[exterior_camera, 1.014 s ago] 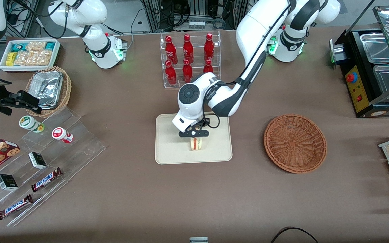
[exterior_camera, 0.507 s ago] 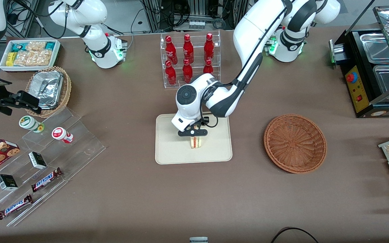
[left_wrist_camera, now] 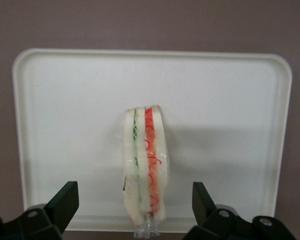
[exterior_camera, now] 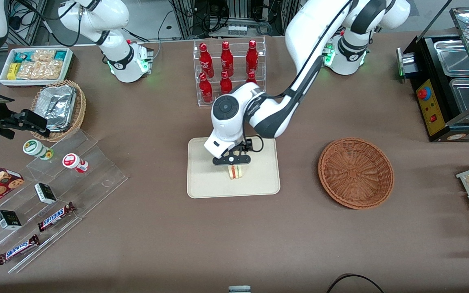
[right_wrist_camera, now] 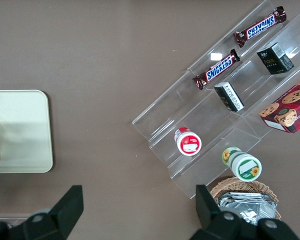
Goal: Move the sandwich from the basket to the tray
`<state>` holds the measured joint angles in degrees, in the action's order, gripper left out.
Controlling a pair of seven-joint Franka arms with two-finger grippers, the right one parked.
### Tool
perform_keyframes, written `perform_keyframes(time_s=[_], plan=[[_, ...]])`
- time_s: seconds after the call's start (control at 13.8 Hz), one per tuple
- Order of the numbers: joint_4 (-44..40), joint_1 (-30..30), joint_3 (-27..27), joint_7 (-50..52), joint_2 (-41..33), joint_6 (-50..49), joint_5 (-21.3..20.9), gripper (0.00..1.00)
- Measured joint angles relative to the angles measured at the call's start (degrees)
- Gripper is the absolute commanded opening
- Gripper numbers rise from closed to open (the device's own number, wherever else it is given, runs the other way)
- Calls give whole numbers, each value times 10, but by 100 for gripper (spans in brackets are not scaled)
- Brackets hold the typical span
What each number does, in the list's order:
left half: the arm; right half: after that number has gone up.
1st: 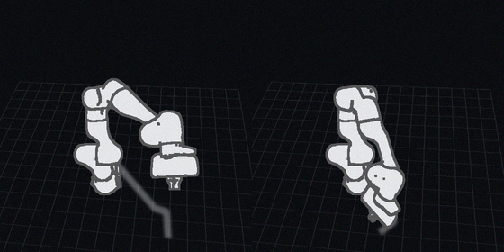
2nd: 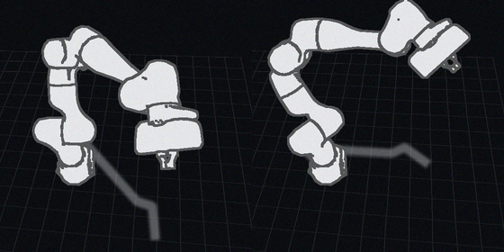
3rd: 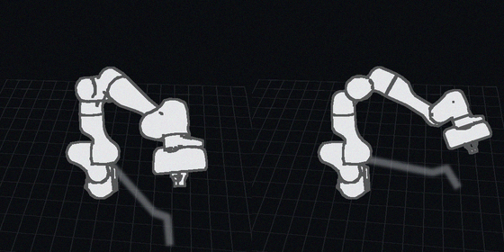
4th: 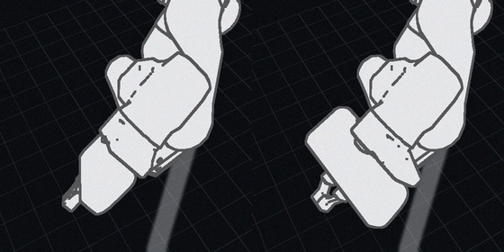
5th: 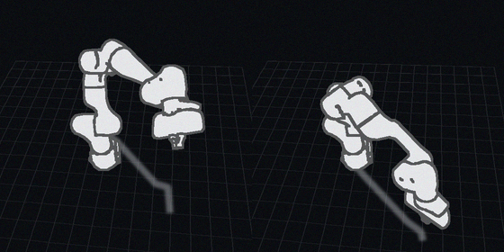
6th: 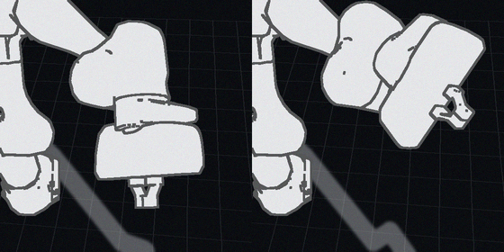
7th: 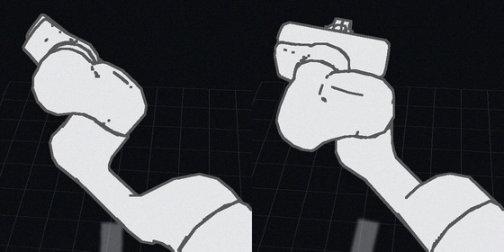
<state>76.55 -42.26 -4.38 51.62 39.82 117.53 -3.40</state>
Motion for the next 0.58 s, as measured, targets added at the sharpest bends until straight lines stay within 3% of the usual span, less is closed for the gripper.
perform_keyframes(time_s=[0.29, 0.58], plan=[[-2, 67, 3, -4, -99, -118, -1, 100], [19, 142, 4, -80, -187, -199, -2, 100]])
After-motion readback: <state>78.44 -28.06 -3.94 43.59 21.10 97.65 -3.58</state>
